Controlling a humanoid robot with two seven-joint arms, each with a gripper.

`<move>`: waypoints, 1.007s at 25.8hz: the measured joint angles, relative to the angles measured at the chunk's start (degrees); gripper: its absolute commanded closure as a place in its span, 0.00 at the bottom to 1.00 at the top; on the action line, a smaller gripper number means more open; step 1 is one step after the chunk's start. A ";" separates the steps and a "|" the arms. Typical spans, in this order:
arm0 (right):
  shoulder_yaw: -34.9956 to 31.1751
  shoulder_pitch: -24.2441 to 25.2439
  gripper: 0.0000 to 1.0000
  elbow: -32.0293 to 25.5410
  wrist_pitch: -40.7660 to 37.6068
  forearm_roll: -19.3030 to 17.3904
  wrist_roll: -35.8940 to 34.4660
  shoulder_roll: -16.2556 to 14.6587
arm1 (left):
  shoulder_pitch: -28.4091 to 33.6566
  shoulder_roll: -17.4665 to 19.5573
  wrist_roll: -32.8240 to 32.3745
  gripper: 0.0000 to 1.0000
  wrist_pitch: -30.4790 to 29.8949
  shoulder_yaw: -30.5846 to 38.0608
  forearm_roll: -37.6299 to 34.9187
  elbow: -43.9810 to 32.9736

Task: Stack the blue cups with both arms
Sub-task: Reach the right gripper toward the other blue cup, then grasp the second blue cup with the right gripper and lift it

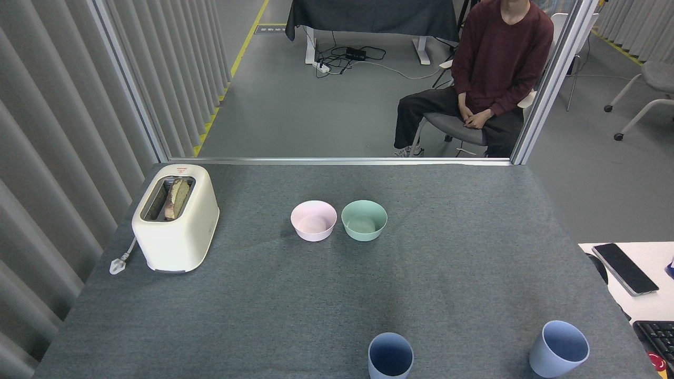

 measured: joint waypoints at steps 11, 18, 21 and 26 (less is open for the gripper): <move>0.41 -7.75 0.00 7.72 1.90 0.95 1.93 -3.16 | -0.36 0.19 0.00 0.00 -0.13 0.04 0.00 0.13; 0.58 -13.26 0.00 13.10 1.95 3.41 2.16 -4.13 | -0.39 0.27 -0.05 0.00 0.08 0.19 -0.08 0.11; 0.68 -15.74 0.25 15.39 1.95 4.26 2.19 -4.59 | -0.35 0.26 -0.05 0.00 0.12 0.25 -0.09 0.15; 0.92 -17.47 0.67 16.99 1.72 4.67 2.32 -4.77 | -0.47 0.27 -0.01 0.00 0.17 0.32 -0.09 0.31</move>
